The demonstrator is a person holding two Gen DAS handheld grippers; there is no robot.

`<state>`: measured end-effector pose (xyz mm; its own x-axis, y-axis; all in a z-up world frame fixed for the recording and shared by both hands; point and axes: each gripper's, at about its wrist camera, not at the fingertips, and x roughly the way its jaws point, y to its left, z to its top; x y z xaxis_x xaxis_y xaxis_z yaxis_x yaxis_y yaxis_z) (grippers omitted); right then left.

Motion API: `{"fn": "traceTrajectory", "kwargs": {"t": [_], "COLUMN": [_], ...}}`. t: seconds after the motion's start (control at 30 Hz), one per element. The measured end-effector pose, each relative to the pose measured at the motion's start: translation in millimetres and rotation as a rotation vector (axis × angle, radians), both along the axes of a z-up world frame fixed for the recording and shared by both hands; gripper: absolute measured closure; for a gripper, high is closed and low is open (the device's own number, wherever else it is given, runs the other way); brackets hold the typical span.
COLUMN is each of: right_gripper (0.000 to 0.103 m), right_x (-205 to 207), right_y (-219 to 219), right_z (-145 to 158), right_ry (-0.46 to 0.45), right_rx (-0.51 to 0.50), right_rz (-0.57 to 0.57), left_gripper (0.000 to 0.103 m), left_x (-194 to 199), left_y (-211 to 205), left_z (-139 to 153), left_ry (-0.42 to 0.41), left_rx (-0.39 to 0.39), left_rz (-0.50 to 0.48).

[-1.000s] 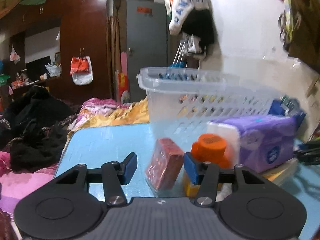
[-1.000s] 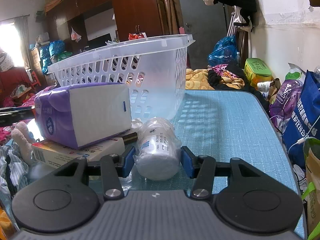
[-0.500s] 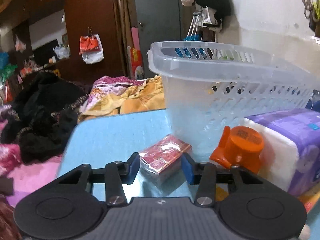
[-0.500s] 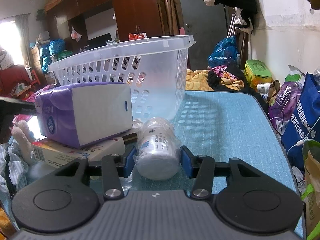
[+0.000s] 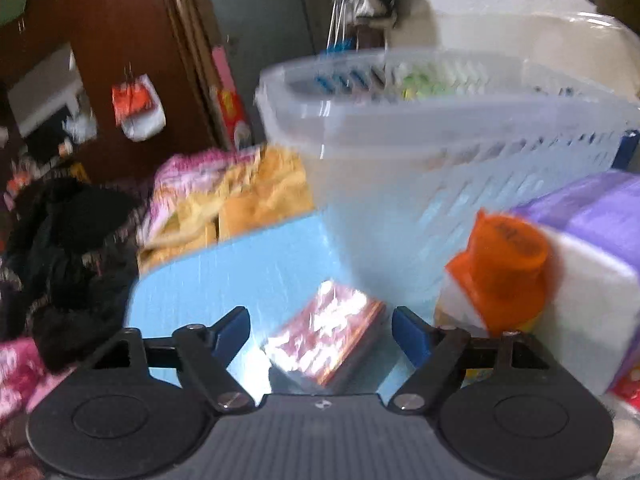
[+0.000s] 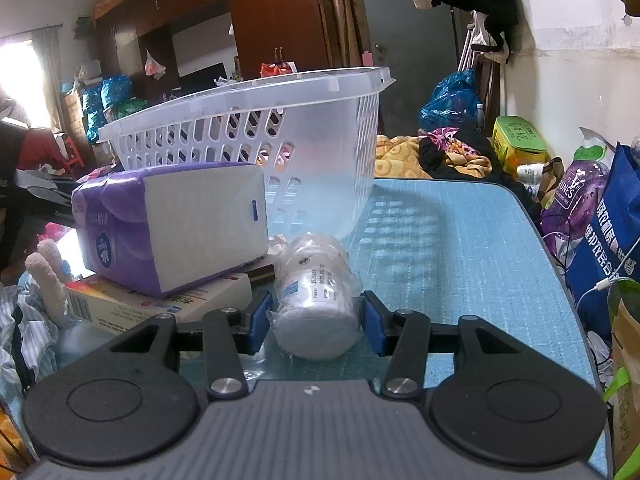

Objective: Organize objects
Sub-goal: 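Grasp the small red box with the left gripper while the right gripper lifts the white tub, then carry both items over the white basket and open both grippers to drop them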

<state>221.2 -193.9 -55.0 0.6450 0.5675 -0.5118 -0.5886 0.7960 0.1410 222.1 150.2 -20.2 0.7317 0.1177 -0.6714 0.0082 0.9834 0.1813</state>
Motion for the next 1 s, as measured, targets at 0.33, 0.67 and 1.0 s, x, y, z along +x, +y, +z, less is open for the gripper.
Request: {"fn": "traceTrajectory", "kwargs": {"t": [0.33,0.67,1.0], "right_gripper": [0.054,0.054,0.055], "right_x": [-10.8,-41.9,-1.8], "right_y": [-5.0,-28.2,42.2], "right_z": [6.3,89.6,153.4], "right_ry": [-0.080,-0.253,-0.302], "right_rx": [-0.007,0.088,-0.009], "right_rz": [-0.019,-0.019,0.054], "left_gripper": [0.034,0.034,0.034], "left_x": [-39.7,-113.7,-46.3], "left_y": [-0.6,-18.8,-80.1], "left_z": [13.0,99.0,157.6], "left_ry": [-0.151,-0.422,-0.420], "left_rx": [-0.044,-0.115,-0.153], "left_rz": [0.047,0.003,-0.035]}}
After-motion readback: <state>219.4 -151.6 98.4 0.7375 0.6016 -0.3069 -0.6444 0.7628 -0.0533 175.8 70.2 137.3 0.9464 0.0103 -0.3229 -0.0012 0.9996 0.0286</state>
